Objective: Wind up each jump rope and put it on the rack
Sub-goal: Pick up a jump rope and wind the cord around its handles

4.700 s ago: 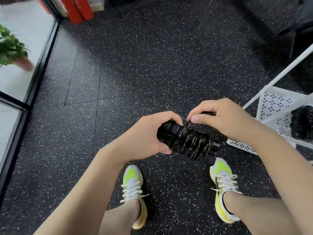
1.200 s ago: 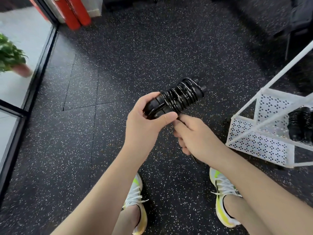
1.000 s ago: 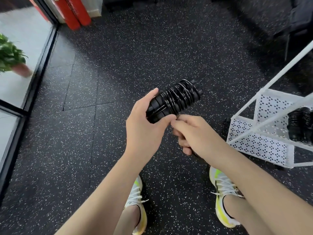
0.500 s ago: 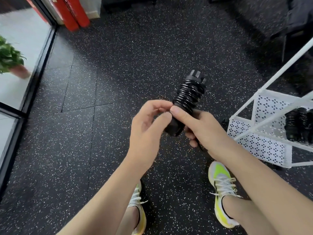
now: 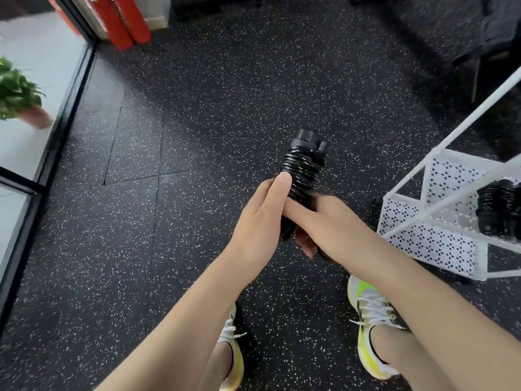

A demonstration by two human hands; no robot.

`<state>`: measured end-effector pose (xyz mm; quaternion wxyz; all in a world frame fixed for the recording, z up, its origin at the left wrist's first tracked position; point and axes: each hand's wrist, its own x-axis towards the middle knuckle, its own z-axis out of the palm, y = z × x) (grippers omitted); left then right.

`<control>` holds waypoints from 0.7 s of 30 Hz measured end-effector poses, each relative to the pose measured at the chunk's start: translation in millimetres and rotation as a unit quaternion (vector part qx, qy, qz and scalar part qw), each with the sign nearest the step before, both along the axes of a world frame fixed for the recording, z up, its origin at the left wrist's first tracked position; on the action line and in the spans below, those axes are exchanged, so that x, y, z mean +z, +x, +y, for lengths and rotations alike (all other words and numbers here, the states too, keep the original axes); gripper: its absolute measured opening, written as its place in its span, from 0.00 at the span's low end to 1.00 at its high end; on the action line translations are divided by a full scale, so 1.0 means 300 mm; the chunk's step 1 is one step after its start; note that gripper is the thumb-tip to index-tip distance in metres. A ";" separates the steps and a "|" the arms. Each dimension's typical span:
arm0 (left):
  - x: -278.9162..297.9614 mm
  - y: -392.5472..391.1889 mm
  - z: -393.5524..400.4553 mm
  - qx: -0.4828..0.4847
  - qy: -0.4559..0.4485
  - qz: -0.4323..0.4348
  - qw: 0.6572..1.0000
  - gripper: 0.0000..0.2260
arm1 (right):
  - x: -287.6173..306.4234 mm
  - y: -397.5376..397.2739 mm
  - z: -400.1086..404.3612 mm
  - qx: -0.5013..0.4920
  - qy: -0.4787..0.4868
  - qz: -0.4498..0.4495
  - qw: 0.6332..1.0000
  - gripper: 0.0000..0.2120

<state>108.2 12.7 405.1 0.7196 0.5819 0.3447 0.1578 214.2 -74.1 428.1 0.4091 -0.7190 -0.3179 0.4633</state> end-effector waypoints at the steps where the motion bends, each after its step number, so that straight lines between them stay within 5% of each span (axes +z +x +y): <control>1: -0.008 0.002 0.002 -0.004 0.005 0.014 1.000 0.26 | 0.006 0.008 0.000 0.000 -0.003 -0.014 1.000 0.26; 11: -0.022 -0.001 0.025 0.033 -0.084 -0.030 0.995 0.16 | 0.021 0.064 -0.011 0.013 -0.033 -0.053 0.998 0.23; 15: -0.025 0.006 0.017 0.091 -0.099 -0.044 0.990 0.18 | 0.023 0.028 -0.009 -0.029 -0.021 -0.144 0.989 0.20; 19: -0.022 0.028 0.025 0.158 -0.088 -0.041 0.983 0.19 | 0.027 -0.006 -0.022 0.000 0.021 -0.189 0.982 0.04; 21: -0.015 0.032 0.042 0.186 -0.113 -0.056 0.974 0.15 | 0.037 -0.010 -0.033 0.034 0.057 -0.157 0.985 0.14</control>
